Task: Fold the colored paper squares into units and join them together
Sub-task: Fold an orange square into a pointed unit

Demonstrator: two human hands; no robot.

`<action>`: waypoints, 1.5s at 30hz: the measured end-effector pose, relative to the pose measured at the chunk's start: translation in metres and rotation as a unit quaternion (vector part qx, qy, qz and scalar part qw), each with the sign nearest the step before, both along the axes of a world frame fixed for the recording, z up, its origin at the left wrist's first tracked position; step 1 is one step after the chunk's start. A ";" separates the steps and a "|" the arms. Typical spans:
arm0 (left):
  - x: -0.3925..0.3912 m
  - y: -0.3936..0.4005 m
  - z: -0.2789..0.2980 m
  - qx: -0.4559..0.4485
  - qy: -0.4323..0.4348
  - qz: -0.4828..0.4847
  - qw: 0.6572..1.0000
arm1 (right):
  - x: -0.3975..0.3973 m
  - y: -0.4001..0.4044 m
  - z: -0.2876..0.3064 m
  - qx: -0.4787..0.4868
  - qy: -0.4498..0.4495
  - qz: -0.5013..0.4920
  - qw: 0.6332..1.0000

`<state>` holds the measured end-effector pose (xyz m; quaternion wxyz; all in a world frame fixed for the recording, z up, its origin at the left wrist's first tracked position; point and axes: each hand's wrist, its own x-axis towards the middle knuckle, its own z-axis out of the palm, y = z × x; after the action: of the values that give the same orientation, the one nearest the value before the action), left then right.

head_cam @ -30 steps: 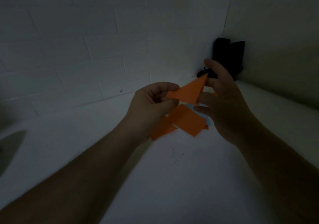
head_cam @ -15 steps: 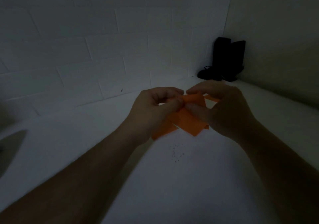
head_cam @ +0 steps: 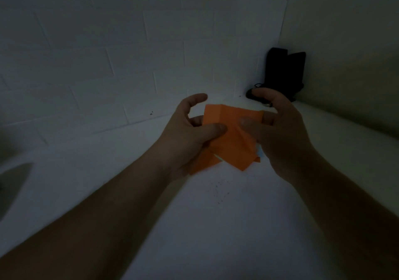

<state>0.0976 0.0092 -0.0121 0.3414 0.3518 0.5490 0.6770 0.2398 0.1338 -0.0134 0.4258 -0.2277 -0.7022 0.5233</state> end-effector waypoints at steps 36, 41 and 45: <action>0.005 0.007 -0.017 0.014 0.186 0.040 0.982 | -0.002 0.002 0.001 -0.152 -0.044 0.104 0.982; 0.003 0.005 -0.012 0.010 0.093 0.044 0.995 | 0.001 0.004 0.001 -0.175 -0.014 0.143 0.974; -0.003 0.004 -0.009 0.002 0.112 0.055 0.992 | 0.002 0.008 0.003 -0.188 -0.003 0.154 0.970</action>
<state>0.0949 0.0132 -0.0209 0.2395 0.3948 0.6012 0.6522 0.2418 0.1422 -0.0109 0.2871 -0.1947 -0.6190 0.7046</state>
